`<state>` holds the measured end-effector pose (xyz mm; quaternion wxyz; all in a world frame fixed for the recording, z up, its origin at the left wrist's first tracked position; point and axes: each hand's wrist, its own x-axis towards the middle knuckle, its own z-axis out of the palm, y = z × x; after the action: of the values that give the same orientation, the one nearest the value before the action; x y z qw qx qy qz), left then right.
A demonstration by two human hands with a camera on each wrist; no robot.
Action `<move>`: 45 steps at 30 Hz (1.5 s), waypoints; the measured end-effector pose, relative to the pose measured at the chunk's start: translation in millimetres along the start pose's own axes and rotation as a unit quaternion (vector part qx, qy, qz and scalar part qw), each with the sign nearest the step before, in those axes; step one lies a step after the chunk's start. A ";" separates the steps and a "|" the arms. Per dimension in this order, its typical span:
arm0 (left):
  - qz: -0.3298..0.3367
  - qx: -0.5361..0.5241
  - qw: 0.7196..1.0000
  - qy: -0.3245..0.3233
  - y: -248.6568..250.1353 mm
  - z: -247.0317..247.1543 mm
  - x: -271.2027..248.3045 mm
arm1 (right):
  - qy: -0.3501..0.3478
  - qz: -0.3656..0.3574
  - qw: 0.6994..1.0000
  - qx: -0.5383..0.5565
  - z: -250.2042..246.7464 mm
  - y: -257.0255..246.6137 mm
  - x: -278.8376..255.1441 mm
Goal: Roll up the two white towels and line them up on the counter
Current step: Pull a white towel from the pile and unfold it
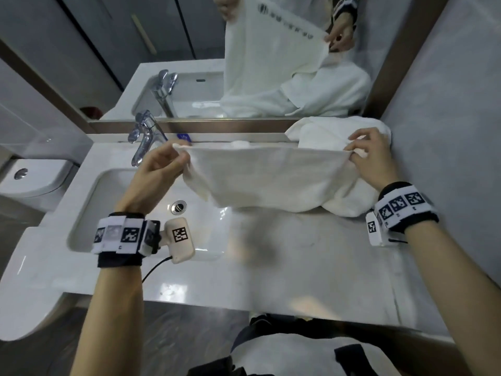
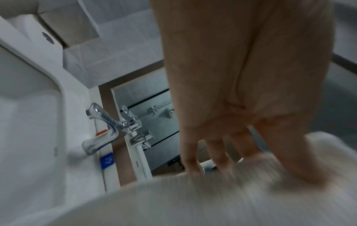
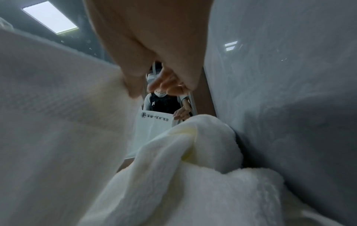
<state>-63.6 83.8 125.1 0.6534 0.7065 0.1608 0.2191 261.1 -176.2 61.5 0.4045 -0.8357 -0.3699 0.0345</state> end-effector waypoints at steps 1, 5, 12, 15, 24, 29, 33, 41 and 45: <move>0.003 0.003 0.999 -0.032 5.1 -4.6 -3.7 | 0.041 -0.019 0.999 0.011 -0.9 0.7 -2.6; -0.015 0.084 0.987 -0.134 14.0 0.4 -4.8 | 0.043 -0.030 0.995 0.089 2.6 -9.8 -10.4; -0.012 0.109 0.987 -0.114 -18.4 75.5 33.4 | -0.081 -0.061 0.984 0.148 26.6 -60.3 -23.1; 0.000 0.155 0.978 -0.141 -34.0 94.1 48.7 | -0.116 -0.089 0.974 0.172 32.4 -81.3 -30.1; -0.010 0.091 0.991 -0.102 -39.4 109.0 65.9 | -0.121 -0.044 0.974 0.185 25.3 -85.5 -37.2; 0.035 0.098 0.994 -0.031 -23.2 113.3 77.2 | -0.159 0.026 0.979 0.124 32.3 -71.0 -54.3; 0.070 0.107 0.991 -0.030 -9.9 106.1 86.8 | -0.226 0.050 0.973 -0.003 24.2 -56.4 -54.7; 0.119 0.243 0.963 0.016 -3.6 89.3 99.2 | -0.076 0.012 0.989 0.126 -21.1 -56.5 -23.6; 0.069 0.165 0.983 0.043 -6.2 100.1 95.8 | -0.043 0.019 0.964 0.263 -24.3 -66.1 -12.8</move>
<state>70.4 48.1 123.5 0.5033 0.8043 0.1735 0.2641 221.5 -173.8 121.0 0.5927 -0.7046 -0.3494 0.1739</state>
